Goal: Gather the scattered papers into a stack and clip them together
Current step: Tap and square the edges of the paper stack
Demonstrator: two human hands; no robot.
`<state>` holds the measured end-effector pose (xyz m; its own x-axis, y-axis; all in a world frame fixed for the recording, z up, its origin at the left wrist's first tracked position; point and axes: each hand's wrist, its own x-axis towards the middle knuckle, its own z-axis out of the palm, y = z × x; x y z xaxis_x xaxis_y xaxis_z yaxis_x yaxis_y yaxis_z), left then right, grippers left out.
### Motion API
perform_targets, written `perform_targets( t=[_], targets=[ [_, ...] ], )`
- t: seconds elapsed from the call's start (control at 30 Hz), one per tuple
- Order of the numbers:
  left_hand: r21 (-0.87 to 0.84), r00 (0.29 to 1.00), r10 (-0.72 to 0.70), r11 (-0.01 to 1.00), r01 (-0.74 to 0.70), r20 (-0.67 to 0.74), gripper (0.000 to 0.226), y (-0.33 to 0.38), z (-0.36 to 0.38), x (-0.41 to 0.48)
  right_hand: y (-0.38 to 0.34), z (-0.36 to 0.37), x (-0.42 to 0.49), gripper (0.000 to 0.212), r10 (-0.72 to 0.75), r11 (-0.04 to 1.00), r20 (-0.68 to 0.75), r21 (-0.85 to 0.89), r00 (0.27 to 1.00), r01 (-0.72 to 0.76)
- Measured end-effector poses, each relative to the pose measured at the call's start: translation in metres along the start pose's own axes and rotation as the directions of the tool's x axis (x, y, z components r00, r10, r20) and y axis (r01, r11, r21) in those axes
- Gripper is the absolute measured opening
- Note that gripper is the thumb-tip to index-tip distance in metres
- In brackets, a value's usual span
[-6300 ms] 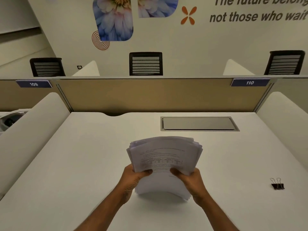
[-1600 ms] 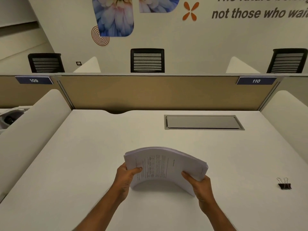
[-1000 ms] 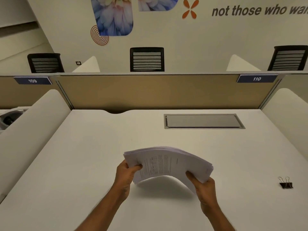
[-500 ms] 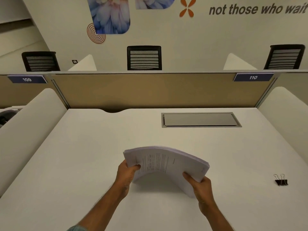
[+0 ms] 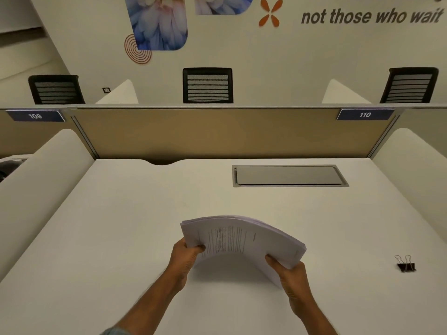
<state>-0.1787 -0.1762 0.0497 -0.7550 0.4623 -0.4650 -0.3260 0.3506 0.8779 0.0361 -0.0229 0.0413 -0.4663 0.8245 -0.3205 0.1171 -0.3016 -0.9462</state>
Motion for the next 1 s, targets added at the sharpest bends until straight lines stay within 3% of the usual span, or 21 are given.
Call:
perform_targets(
  t=[0.1, 0.23, 0.4, 0.6, 0.93, 1.0],
  targets=[
    [0.067, 0.999, -0.003, 0.998, 0.000, 0.045, 0.041, 0.005, -0.003, 0.001, -0.002, -0.002, 0.002, 0.019, 0.005, 0.999, 0.010, -0.050, 1.000, -0.004],
    [0.145, 0.994, 0.054, 0.987, -0.068, 0.099, 0.026, 0.024, -0.012, -0.001, -0.009, -0.009, 0.003, 0.027, 0.053, 0.996, 0.037, -0.071, 0.998, -0.050],
    [0.113, 0.963, 0.034, 0.991, -0.067, 0.267, 0.029, 0.053, -0.042, -0.008, -0.032, -0.028, 0.002, 0.063, 0.123, 0.992, 0.204, 0.013, 0.971, -0.129],
    [-0.148, 0.895, -0.083, 0.975, 0.163, 0.439, 0.039, 0.056, -0.050, -0.026, -0.058, -0.027, -0.004, 0.045, 0.184, 0.972, 0.285, 0.091, 0.941, -0.218],
    [0.005, 0.898, -0.073, 0.997, 0.078, 0.434, 0.045, 0.077, -0.054, -0.038, -0.075, -0.018, -0.010, 0.036, 0.141, 0.982, 0.219, 0.094, 0.965, -0.165],
    [-0.047, 0.901, -0.046, 0.996, 0.073, 0.432, 0.046, 0.080, -0.060, -0.038, -0.077, -0.016, -0.012, 0.033, 0.118, 0.984, 0.198, 0.109, 0.973, -0.142]
  ],
)
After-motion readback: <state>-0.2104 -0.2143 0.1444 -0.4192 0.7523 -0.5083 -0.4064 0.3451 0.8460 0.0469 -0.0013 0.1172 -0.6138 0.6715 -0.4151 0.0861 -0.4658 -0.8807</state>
